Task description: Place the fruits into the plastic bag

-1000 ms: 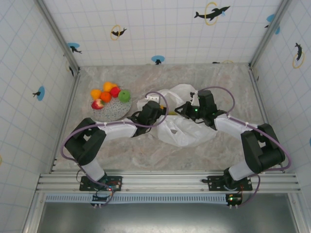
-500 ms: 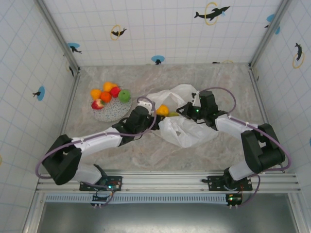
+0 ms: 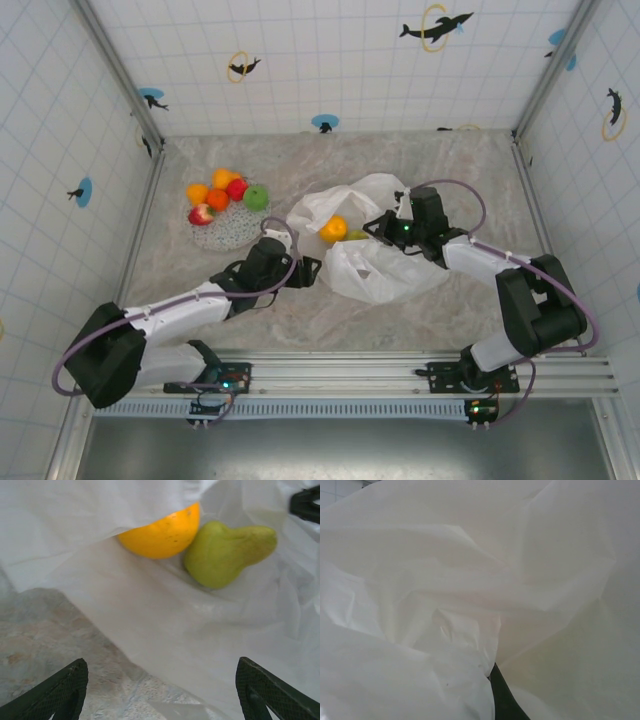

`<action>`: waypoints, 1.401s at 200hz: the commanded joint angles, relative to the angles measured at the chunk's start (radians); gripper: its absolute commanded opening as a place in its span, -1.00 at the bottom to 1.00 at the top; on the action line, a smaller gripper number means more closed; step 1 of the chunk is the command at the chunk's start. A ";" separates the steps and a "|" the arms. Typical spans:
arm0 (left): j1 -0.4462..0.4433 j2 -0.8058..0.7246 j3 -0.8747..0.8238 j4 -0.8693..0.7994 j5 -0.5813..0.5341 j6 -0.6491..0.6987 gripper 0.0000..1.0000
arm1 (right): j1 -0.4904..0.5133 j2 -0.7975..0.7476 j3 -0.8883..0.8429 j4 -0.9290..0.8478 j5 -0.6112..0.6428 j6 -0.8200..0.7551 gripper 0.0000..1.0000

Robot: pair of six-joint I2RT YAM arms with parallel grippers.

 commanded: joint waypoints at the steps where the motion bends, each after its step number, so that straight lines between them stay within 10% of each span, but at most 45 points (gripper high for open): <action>1: 0.021 0.025 -0.017 0.055 0.013 -0.082 0.59 | -0.002 0.003 -0.008 0.039 0.002 -0.007 -1.00; 59: 0.046 0.158 -0.003 0.168 0.063 -0.126 0.36 | -0.002 -0.005 -0.008 0.033 0.003 -0.010 -1.00; 163: 0.045 0.193 0.040 0.252 0.192 -0.091 -1.00 | -0.002 -0.024 0.100 -0.251 0.117 -0.270 -1.00; 280: -0.021 0.032 0.088 0.239 0.286 -0.060 -1.00 | -0.003 -0.094 0.322 -0.573 0.346 -0.553 -1.00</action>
